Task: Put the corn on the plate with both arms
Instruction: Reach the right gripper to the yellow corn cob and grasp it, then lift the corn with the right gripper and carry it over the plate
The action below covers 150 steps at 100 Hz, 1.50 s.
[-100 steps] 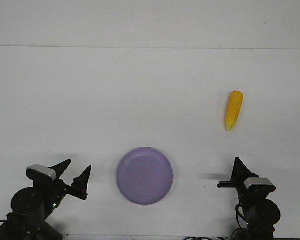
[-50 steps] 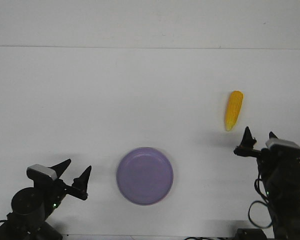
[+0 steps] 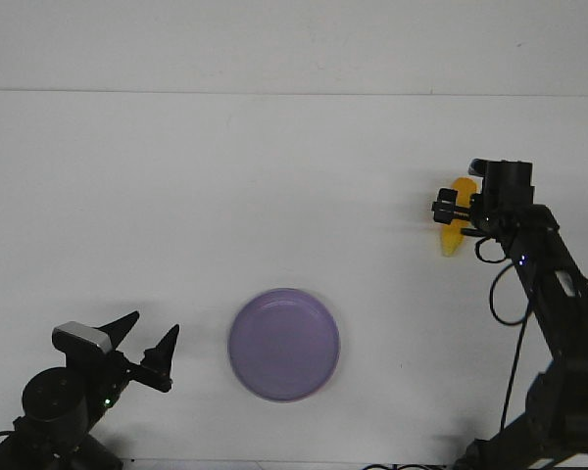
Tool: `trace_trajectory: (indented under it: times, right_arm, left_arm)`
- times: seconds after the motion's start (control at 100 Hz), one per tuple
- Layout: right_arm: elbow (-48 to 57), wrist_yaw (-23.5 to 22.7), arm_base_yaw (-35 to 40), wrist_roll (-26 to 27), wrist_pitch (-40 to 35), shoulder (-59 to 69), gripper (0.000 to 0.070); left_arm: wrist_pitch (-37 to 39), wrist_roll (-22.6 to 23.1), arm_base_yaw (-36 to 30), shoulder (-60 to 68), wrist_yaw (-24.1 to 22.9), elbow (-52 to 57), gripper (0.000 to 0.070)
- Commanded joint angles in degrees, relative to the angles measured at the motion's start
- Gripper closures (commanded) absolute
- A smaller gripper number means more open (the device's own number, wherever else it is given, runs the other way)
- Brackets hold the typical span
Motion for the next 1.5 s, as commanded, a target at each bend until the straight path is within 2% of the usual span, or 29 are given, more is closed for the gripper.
trace_trajectory:
  times: [0.0, 0.15, 0.24, 0.35, 0.47, 0.53, 0.72, 0.83, 1.0, 1.11, 1.3, 1.42, 1.49]
  right_arm:
    - [3.6, 0.0, 0.0, -0.3, -0.7, 5.5, 0.0096]
    - [7.0, 0.3, 0.0, 0.0, -0.3, 12.2, 0.0103]
    - [7.2, 1.8, 0.0, 0.1, 0.3, 14.0, 0.0172]
    - [7.2, 3.2, 0.0, 0.1, 1.0, 14.8, 0.0289]
    - [7.2, 3.5, 0.0, 0.0, 1.2, 14.8, 0.0524]
    - [7.2, 3.5, 0.0, 0.0, 0.9, 14.5, 0.0567]
    - [7.2, 2.7, 0.0, -0.1, -0.6, 11.6, 0.0569]
    - [7.2, 0.7, 0.0, -1.8, -2.4, 7.1, 0.0569]
    - [7.1, -3.6, 0.9, -2.8, -5.8, -4.5, 0.0569]
    - [6.7, -4.8, 3.1, -2.8, -6.8, -12.7, 0.0569]
    - [3.0, -6.4, 11.7, -2.8, -8.9, -26.3, 0.0569]
    - [-3.1, -6.3, 21.9, -1.2, -8.3, -32.9, 0.0569]
    - [-7.5, -6.0, 28.6, 1.6, -7.3, -35.0, 0.0569]
  left_arm:
    - [0.5, 0.4, -0.3, 0.3, -0.1, 0.6, 0.0197]
    - [0.5, 0.4, -0.3, 0.3, -0.1, 0.6, 0.0197]
    - [0.5, 0.4, -0.3, 0.3, -0.1, 0.6, 0.0197]
    - [0.4, 0.4, -0.3, 0.3, -0.1, 0.6, 0.0197]
    - [0.4, 0.4, -0.3, 0.3, -0.1, 0.6, 0.0197]
    - [0.4, 0.4, -0.3, 0.3, -0.1, 0.6, 0.0197]
    - [0.5, 0.4, -0.3, 0.3, -0.1, 0.6, 0.0197]
    - [0.5, 0.4, -0.3, 0.3, -0.1, 0.6, 0.0196]
    - [0.5, 0.4, -0.3, 0.3, -0.1, 0.6, 0.0196]
    - [0.5, 0.4, -0.3, 0.3, -0.1, 0.6, 0.0196]
    - [0.6, 0.4, -0.3, 0.3, -0.1, 0.6, 0.0197]
    - [0.6, 0.4, -0.3, 0.3, -0.2, 0.6, 0.0196]
    - [0.6, 0.4, -0.3, 0.3, -0.1, 0.6, 0.0197]
